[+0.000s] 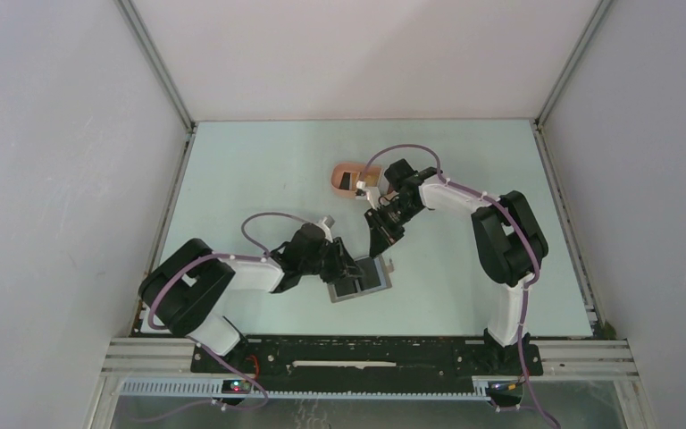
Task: Put the credit cards into the card holder
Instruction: Insert the credit card into the card holder.
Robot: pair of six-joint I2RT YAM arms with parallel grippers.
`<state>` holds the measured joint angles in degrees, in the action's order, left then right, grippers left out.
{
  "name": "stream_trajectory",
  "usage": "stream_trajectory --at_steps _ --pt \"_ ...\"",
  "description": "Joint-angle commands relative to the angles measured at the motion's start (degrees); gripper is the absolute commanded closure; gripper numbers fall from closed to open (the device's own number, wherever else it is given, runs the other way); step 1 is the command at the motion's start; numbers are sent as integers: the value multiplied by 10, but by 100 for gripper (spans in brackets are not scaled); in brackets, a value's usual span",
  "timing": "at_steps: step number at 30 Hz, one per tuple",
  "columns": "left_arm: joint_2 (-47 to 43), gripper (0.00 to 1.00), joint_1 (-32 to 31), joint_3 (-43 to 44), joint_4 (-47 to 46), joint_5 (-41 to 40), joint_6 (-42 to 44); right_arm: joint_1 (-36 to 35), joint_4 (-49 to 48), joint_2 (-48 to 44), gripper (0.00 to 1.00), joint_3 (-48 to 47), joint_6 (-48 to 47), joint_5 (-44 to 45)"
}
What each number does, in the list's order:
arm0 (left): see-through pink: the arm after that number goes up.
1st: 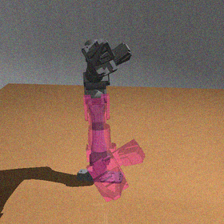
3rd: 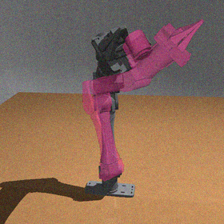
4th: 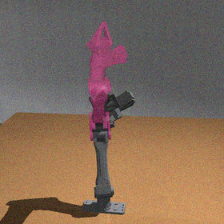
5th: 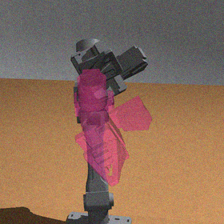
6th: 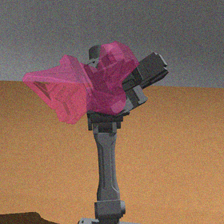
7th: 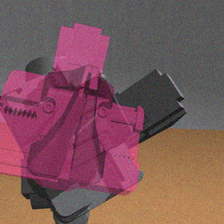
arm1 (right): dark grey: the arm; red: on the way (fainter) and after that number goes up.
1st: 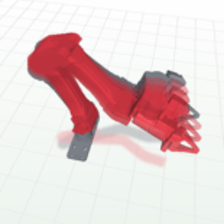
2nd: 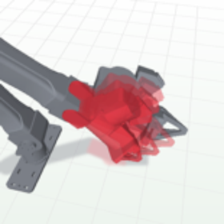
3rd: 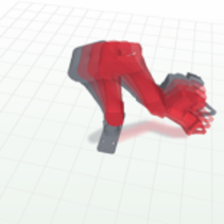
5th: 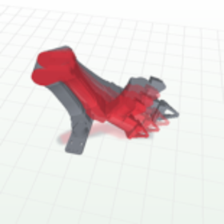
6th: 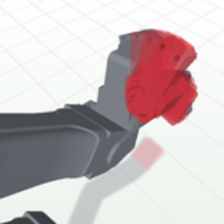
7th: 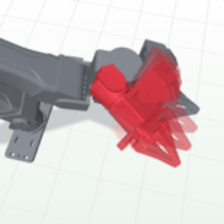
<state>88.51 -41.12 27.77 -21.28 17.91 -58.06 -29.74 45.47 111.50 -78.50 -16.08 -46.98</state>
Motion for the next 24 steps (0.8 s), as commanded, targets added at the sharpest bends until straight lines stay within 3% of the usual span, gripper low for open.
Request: stream_trajectory --at_steps 1,24 --pt "8 61 -9 28 -19 -4 -8 4 -2 -15 76 -7 7 1" --pt "35 62 -23 47 -66 25 -28 13 -3 -21 76 -5 6 13"
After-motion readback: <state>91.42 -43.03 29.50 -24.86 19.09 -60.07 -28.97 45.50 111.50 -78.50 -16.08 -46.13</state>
